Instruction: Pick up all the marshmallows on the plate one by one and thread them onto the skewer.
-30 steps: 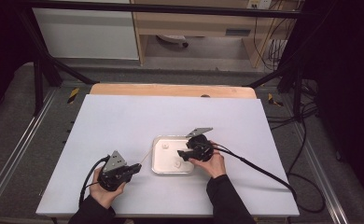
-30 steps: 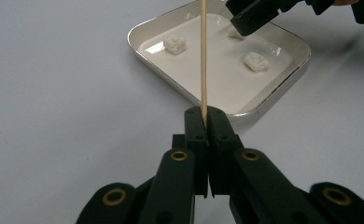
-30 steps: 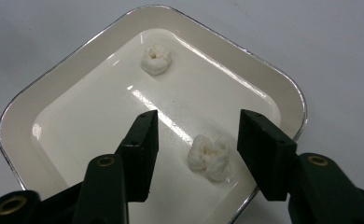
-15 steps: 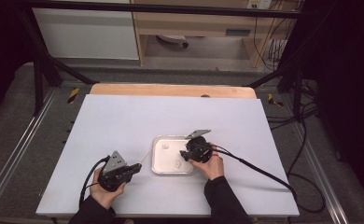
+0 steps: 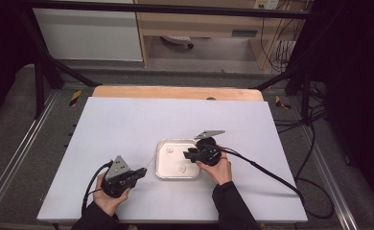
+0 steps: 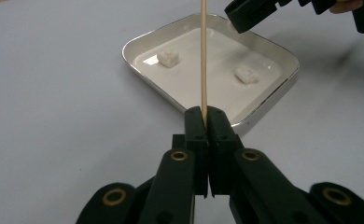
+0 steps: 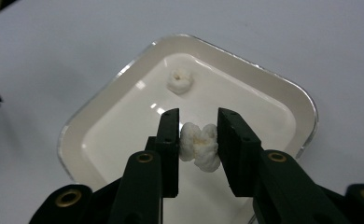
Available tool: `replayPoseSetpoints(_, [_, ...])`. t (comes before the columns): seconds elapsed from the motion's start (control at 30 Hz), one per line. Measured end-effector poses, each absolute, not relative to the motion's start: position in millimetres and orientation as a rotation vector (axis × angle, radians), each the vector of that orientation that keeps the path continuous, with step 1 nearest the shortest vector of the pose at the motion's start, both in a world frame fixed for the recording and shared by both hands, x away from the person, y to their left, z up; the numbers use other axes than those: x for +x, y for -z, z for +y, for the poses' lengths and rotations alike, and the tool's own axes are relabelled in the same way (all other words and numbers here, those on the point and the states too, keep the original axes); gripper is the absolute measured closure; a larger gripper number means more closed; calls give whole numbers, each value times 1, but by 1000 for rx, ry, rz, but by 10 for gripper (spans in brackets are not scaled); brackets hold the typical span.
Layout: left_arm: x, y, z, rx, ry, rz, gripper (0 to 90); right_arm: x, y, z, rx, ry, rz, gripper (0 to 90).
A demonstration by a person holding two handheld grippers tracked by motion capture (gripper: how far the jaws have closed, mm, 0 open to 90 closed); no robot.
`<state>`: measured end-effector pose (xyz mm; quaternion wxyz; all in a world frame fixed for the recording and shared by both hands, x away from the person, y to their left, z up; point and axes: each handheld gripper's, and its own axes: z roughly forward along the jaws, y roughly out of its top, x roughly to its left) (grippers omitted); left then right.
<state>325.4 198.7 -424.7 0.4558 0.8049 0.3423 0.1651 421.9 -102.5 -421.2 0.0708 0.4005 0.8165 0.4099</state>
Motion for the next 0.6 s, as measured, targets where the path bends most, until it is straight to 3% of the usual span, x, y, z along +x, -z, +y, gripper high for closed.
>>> replayPoseSetpoints(0.6, [315,420,185,1932,-418,767,883,405,368,-125,1171,-1885,2269,718])
